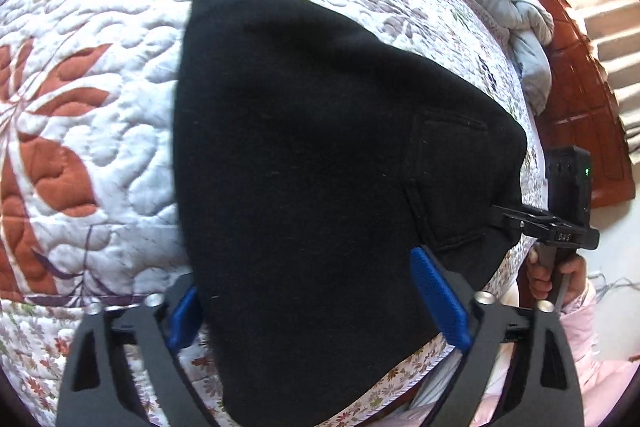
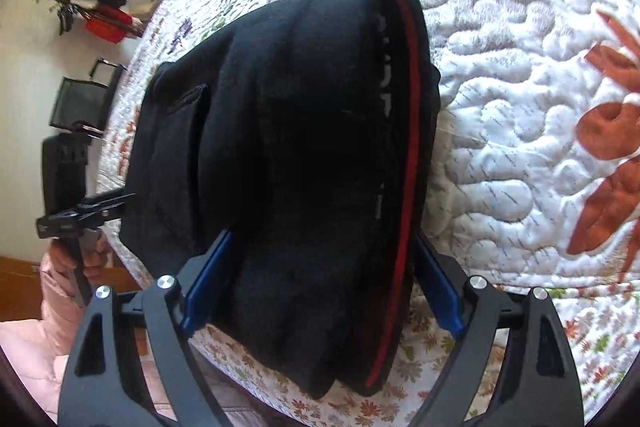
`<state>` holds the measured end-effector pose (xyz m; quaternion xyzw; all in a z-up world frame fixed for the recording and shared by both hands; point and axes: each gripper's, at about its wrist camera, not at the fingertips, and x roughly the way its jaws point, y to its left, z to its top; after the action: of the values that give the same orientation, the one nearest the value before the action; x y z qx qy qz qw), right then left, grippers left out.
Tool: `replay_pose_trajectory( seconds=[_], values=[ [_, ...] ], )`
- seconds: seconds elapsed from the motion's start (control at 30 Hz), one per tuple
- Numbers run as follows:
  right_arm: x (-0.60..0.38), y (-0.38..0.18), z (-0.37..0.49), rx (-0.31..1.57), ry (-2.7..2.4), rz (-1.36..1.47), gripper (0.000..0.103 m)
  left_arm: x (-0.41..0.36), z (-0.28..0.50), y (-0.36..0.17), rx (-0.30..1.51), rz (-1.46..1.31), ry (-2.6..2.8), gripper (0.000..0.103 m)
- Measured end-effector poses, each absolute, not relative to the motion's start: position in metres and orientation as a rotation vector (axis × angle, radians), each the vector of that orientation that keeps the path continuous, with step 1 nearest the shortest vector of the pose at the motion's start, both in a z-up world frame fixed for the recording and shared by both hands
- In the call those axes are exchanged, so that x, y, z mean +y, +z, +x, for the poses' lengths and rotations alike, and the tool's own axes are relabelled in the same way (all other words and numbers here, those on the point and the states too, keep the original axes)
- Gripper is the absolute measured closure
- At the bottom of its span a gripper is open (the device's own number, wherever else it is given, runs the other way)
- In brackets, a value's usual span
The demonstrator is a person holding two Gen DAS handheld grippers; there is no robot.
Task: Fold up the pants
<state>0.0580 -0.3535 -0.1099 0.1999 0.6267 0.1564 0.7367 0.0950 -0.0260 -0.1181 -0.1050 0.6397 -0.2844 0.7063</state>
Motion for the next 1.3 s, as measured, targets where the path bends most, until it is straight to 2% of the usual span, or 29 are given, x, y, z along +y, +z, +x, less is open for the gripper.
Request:
replay_pose_trajectory(
  seconds=[0.03, 0.07, 0.13, 0.23, 0.3, 0.37, 0.43, 0.67, 0.97, 1.3],
  values=[
    [-0.355, -0.111, 0.058, 1.37, 0.354, 0.444, 0.021, -0.024, 0.094, -0.118, 1.421, -0.232, -0.617, 0.03],
    [-0.355, -0.11, 0.058, 1.36, 0.367, 0.439, 0.025, -0.023, 0.095, -0.118, 1.418, -0.228, -0.602, 0.037],
    [-0.355, -0.11, 0.058, 1.345, 0.381, 0.43, 0.026, -0.019, 0.097, -0.117, 1.418, -0.262, -0.599, 0.042],
    [-0.356, -0.11, 0.059, 1.335, 0.385, 0.433, 0.034, -0.019, 0.095, -0.116, 1.41, -0.258, -0.591, 0.047],
    [-0.358, -0.107, 0.059, 1.326, 0.384, 0.45, 0.049, -0.016, 0.094, -0.113, 1.396, -0.264, -0.588, 0.057],
    [-0.364, -0.102, 0.056, 1.305, 0.386, 0.466, 0.059, -0.007, 0.09, -0.108, 1.377, -0.286, -0.591, 0.072],
    [-0.37, -0.097, 0.052, 1.282, 0.396, 0.511, 0.065, -0.003, 0.089, -0.106, 1.365, -0.312, -0.596, 0.077],
    [-0.366, -0.066, 0.046, 1.209, 0.418, 0.511, 0.072, -0.006, 0.081, -0.078, 1.274, -0.297, -0.592, 0.084],
    [-0.368, -0.012, 0.059, 1.119, 0.404, 0.426, 0.072, -0.024, 0.094, -0.036, 1.177, -0.29, -0.64, 0.085],
    [-0.391, 0.025, 0.119, 1.045, 0.371, 0.376, 0.072, -0.056, 0.152, -0.001, 1.076, -0.267, -0.647, 0.085]
  ],
)
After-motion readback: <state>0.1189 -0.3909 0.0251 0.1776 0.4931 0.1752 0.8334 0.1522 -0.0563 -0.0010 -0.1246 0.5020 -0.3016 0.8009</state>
